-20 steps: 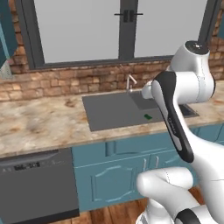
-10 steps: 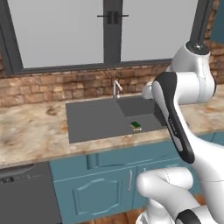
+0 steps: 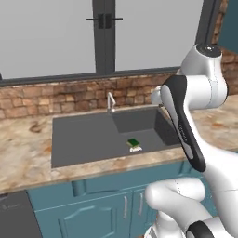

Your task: Pick up the bar soap and sponge from the sink, and place them back in the cabinet, and close the cabinet doors.

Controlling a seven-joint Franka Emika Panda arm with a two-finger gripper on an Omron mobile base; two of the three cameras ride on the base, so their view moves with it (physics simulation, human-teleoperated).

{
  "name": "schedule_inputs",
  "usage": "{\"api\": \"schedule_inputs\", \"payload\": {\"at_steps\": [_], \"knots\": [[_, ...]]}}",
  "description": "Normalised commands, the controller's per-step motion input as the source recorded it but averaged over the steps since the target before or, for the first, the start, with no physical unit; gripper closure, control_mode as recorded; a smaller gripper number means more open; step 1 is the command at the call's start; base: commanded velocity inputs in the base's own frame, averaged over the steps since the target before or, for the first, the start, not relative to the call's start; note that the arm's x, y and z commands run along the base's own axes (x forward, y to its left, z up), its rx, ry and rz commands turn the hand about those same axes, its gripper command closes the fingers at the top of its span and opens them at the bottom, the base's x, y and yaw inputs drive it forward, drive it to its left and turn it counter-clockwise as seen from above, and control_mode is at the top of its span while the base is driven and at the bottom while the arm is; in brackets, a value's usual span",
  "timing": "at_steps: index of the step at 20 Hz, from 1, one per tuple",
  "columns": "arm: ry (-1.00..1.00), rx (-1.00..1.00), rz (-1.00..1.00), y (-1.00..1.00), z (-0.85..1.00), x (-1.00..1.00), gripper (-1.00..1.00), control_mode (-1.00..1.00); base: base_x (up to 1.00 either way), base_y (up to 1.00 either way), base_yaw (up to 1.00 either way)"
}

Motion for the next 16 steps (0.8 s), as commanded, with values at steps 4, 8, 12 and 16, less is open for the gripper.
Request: {"api": "schedule_inputs", "payload": {"at_steps": [4,8,12,16], "knots": [[0.0,0.0,0.0,0.0,0.0,0.0,-1.0,1.0,0.2,-0.51,0.0],[0.0,0.0,0.0,0.0,0.0,0.0,-1.0,1.0,0.21,-0.52,0.0],[0.0,0.0,0.0,0.0,0.0,0.0,-1.0,1.0,0.31,-0.48,0.0],[0.0,0.0,0.0,0.0,0.0,0.0,-1.0,1.0,0.42,-0.36,0.0]]}}
